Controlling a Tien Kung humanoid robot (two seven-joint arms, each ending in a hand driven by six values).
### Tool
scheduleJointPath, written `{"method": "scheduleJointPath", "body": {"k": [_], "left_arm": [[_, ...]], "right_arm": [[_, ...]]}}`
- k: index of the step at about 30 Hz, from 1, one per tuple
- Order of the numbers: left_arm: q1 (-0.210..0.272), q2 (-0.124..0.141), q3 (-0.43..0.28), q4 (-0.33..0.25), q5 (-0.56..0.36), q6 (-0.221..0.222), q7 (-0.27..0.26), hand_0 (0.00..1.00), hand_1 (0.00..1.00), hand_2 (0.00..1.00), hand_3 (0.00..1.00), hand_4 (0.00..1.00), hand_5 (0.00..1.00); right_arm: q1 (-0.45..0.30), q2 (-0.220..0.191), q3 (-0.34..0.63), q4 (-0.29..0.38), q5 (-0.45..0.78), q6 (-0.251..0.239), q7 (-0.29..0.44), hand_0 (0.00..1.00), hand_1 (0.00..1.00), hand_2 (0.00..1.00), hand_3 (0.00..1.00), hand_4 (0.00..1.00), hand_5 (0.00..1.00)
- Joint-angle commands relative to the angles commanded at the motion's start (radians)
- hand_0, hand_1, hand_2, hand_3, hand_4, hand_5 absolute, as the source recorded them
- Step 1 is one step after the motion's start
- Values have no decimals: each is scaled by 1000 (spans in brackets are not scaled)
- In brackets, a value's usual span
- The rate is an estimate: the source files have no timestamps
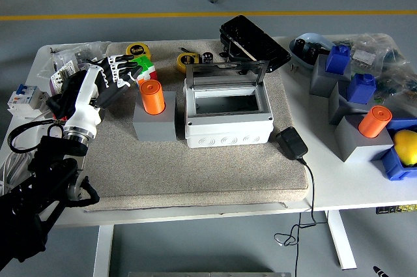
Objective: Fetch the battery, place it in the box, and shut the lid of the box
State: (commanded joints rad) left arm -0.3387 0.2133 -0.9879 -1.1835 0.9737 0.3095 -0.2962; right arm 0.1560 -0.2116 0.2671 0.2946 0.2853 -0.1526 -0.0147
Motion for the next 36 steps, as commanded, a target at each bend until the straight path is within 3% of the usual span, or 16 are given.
{"method": "scheduleJointPath", "body": {"k": [10, 18, 36], "left_arm": [[-41, -39, 45, 50, -14, 5, -6, 706, 685, 650, 652, 998, 461], [-69, -54, 91, 80, -29, -10, 12, 702, 680, 645, 645, 998, 442], [-129, -91, 133, 165, -70, -18, 0, 643, 622, 597, 601, 998, 424]], "right_arm": [[3, 0, 0, 0, 3, 1, -2, 722, 714, 703, 635, 998, 524], [3, 1, -1, 0, 4, 1, -2, 724, 715, 703, 635, 998, 525], [6, 0, -4, 1, 9, -1, 4, 723, 713, 703, 636, 998, 524]]}}
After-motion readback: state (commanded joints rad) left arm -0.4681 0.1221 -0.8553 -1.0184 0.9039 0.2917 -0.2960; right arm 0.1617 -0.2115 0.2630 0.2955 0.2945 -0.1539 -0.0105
